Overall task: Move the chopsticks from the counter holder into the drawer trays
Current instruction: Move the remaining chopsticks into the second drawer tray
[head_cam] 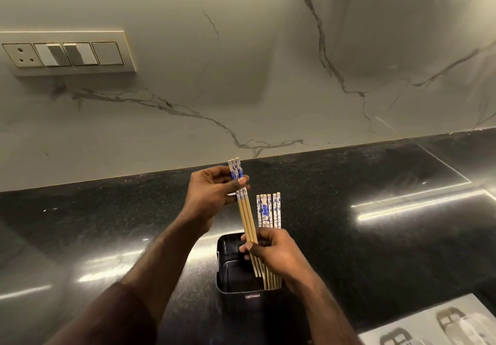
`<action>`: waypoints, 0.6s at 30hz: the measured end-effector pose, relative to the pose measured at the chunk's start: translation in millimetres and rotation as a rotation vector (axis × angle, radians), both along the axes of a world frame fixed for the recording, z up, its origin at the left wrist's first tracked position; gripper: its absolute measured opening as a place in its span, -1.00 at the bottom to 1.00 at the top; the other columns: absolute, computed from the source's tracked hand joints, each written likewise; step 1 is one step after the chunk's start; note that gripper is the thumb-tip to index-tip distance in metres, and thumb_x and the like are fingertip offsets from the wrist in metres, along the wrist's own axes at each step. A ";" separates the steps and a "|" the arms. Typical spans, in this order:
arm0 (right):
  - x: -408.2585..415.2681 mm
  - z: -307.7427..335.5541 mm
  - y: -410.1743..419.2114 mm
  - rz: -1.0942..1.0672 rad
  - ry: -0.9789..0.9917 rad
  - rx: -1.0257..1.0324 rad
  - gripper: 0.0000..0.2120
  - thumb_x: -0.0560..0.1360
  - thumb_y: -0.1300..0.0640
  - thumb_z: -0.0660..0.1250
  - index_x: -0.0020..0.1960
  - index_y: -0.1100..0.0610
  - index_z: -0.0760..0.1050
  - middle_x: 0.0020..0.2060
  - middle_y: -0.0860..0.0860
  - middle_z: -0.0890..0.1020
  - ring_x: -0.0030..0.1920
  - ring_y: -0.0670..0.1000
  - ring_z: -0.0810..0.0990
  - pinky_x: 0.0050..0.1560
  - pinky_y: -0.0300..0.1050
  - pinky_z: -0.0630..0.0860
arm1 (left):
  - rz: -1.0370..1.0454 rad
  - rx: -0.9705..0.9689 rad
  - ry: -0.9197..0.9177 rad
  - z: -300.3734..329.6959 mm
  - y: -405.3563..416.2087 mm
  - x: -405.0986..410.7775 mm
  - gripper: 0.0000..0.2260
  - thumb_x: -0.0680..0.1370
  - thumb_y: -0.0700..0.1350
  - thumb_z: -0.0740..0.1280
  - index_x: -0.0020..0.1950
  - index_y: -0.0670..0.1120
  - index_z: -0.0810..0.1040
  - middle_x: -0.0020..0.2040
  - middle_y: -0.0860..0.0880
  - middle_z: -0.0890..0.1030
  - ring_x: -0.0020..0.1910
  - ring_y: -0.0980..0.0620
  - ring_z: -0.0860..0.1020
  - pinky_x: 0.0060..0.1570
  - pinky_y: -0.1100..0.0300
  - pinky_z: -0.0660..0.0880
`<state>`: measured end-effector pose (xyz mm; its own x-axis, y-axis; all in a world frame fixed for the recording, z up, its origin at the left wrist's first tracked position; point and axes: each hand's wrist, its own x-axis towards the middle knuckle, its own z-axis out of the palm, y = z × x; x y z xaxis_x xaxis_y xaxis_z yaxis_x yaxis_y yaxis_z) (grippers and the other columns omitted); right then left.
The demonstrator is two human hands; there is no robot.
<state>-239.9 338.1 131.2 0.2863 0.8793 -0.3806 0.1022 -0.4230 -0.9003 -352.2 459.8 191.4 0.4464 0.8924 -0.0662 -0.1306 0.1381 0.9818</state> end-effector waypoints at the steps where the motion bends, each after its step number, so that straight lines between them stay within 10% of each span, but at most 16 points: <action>1: 2.7 1.1 -1.5 0.007 0.085 0.007 -0.84 0.56 0.21 0.35 0.12 0.12 0.61 -0.05 0.06 0.73 -0.01 -0.04 0.71 0.14 -0.10 0.60 | 0.005 -0.013 -0.013 2.3 1.6 -0.5 -0.80 0.45 -0.32 0.41 0.07 -0.19 0.61 -0.06 -0.15 0.71 -0.09 -0.05 0.71 -0.17 0.17 0.63; 18: 55.2 30.3 -22.5 0.295 0.367 -0.079 -0.77 0.60 0.20 0.28 0.21 0.25 0.54 -0.03 0.25 0.68 -0.12 0.14 0.68 -0.16 0.03 0.68 | 0.223 -0.269 -0.157 -7.1 -6.3 1.2 -0.79 0.56 -0.27 0.31 0.19 -0.23 0.54 0.05 -0.18 0.68 0.00 -0.10 0.68 -0.11 0.05 0.62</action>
